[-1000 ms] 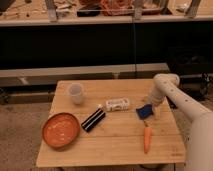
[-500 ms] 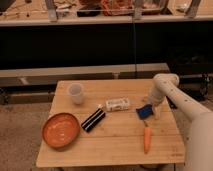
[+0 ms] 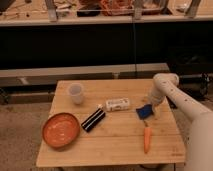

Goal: Place the white sponge in the ceramic bowl

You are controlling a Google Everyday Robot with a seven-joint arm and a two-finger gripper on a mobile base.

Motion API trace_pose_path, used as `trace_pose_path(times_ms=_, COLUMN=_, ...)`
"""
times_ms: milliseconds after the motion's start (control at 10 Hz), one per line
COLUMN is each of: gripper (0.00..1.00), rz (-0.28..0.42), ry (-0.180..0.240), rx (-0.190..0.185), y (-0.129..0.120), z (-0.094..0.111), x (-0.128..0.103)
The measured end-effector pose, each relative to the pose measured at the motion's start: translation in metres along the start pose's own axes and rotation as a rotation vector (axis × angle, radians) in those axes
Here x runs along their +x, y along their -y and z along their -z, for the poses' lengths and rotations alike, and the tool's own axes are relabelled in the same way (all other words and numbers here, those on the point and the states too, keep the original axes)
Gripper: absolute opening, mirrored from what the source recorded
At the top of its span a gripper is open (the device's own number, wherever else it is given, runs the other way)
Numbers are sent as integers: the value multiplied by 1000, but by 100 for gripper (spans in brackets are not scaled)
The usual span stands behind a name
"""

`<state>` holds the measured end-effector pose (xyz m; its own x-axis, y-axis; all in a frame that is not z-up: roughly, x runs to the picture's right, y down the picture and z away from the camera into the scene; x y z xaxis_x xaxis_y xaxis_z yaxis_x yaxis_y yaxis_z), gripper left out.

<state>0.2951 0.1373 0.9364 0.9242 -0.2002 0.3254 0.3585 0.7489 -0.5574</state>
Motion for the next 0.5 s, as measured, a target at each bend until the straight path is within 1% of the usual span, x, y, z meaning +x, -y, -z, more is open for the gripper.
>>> trace_pose_path(times_ms=300, gripper=80, rz=-1, ry=5, rx=4, y=-2, z=3, x=-3)
trace_pose_path(times_ms=500, gripper=80, rz=0, ry=26, rx=10, y=0, z=13, x=-15)
